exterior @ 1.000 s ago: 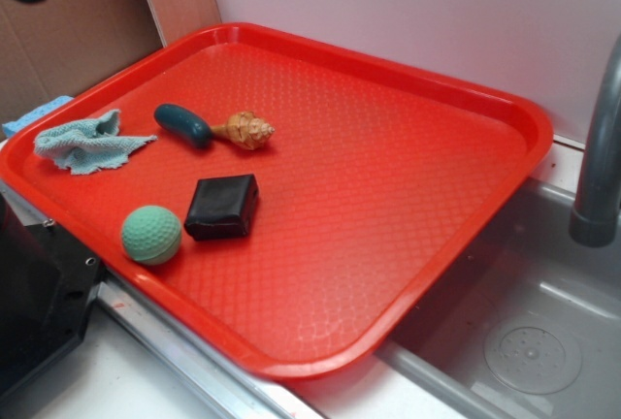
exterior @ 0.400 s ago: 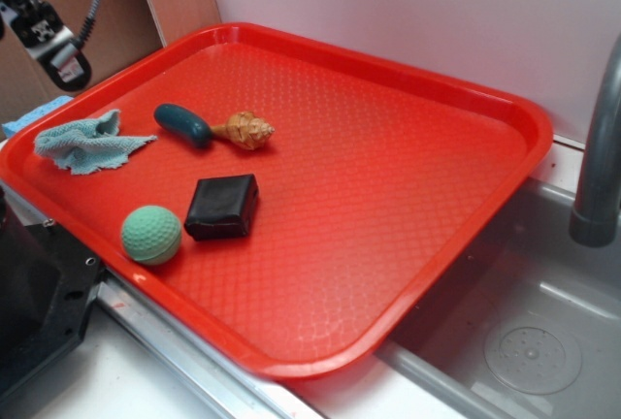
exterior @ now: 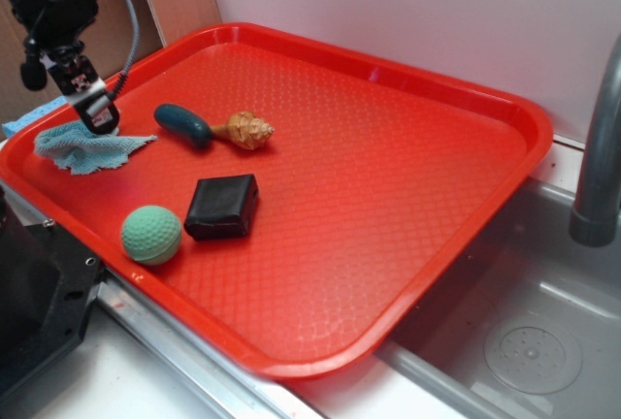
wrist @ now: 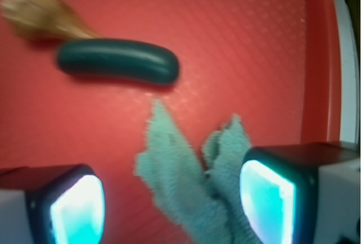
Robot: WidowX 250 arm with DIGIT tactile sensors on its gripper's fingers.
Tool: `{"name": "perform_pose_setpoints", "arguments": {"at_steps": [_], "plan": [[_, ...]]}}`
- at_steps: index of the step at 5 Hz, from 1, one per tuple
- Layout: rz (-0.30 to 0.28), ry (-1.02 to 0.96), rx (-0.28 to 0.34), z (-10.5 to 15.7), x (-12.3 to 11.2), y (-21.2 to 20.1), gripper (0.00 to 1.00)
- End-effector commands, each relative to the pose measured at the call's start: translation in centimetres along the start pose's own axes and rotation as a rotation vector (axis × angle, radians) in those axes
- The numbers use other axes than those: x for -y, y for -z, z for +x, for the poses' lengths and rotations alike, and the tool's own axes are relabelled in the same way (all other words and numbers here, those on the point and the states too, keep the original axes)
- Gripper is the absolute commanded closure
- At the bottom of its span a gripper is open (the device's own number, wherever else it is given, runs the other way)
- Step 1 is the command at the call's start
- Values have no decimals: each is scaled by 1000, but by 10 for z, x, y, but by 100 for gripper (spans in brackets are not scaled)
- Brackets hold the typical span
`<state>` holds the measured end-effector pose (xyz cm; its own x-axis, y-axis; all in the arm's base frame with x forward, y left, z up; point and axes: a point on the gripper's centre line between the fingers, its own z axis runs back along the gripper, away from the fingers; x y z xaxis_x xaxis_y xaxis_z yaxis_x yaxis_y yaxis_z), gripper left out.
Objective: Grab the blue cloth.
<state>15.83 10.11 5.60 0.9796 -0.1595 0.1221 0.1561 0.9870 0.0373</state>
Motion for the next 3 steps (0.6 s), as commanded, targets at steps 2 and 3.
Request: {"name": "perform_pose_setpoints", "arguments": {"at_steps": [2,3], "plan": [[-16,62,-45,-10,-7,28,0],[-11,33,-88,-12,-10,38,0]]}}
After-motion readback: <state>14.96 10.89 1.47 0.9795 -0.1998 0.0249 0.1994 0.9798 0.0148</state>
